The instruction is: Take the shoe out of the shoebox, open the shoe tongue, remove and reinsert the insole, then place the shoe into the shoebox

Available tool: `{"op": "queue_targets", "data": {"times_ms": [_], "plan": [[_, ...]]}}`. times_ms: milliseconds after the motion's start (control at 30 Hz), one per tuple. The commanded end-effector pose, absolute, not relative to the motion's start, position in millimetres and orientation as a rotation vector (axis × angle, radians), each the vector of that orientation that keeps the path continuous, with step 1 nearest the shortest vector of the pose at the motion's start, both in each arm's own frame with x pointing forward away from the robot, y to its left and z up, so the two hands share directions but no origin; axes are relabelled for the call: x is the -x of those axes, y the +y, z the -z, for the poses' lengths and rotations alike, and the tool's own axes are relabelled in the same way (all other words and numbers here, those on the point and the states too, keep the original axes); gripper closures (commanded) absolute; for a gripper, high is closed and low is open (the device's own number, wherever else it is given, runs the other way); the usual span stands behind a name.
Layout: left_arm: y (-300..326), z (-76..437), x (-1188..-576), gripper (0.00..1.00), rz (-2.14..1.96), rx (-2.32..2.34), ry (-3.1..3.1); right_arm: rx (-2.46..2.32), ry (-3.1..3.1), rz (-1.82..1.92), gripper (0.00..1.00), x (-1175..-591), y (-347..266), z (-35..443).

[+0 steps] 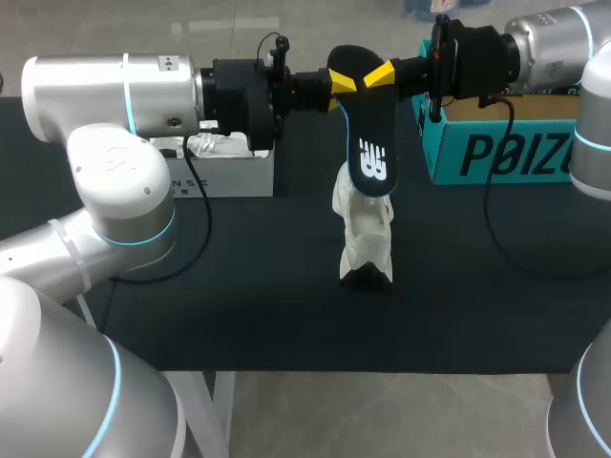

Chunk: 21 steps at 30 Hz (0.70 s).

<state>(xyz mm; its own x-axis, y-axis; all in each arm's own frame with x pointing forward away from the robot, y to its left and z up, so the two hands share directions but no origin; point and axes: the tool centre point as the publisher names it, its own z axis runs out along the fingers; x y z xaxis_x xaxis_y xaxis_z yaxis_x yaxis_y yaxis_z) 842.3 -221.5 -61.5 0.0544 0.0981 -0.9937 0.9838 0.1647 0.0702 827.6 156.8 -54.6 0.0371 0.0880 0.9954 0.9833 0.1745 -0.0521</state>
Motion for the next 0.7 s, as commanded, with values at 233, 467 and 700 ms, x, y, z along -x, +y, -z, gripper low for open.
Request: {"op": "queue_targets", "data": {"times_ms": [233, 467, 700], "plan": [[-218, 65, -839, 1.0, 1.002, -1.173, 1.318, 1.235, -1.357, 1.001, 0.0, -831, 140, 73], [-211, 65, -841, 1.0, 0.995, -1.16, 1.347, 1.627, -1.722, 0.885, 0.0, -843, 108, 103], [-211, 68, -843, 1.0, 0.996, -1.169, 1.381, 1.627, -1.722, 0.885, 0.0, -843, 108, 103]]}}
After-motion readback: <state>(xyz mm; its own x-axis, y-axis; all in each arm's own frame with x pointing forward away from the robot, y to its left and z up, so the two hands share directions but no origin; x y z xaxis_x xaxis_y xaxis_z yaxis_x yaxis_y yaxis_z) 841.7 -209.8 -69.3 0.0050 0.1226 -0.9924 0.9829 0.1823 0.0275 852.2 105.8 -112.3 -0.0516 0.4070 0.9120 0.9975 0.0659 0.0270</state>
